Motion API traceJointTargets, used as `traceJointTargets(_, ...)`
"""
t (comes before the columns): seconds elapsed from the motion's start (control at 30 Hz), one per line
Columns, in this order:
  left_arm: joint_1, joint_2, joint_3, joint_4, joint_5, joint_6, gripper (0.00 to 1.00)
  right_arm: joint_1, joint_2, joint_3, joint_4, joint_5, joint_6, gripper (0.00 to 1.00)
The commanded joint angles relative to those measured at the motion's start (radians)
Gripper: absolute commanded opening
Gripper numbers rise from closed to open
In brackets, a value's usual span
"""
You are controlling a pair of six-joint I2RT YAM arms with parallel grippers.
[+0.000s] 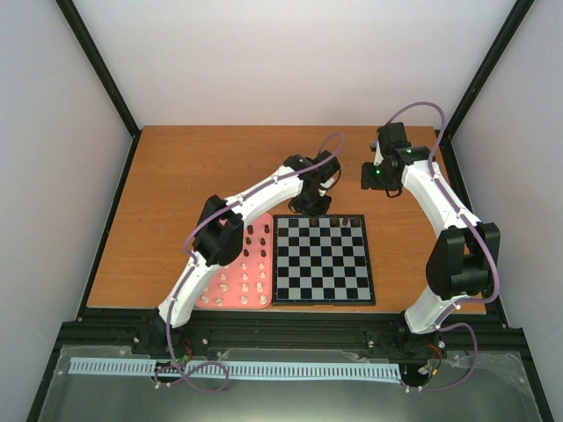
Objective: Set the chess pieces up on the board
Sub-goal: Place the chess piece on the chessboard.
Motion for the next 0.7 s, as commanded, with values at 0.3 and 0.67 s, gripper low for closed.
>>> traceJointTargets(0.3,0.0,0.037,0.006,0.034,-0.049,-0.002,0.12,-0.014,-0.006,-0.003,0.015,-0.018,-0.011,0.5)
traceJointTargets(0.67,0.0,0.05,-0.007,0.059,-0.042,0.004,0.13,-0.014,-0.003,-0.001,0.013,-0.016,-0.015,0.5)
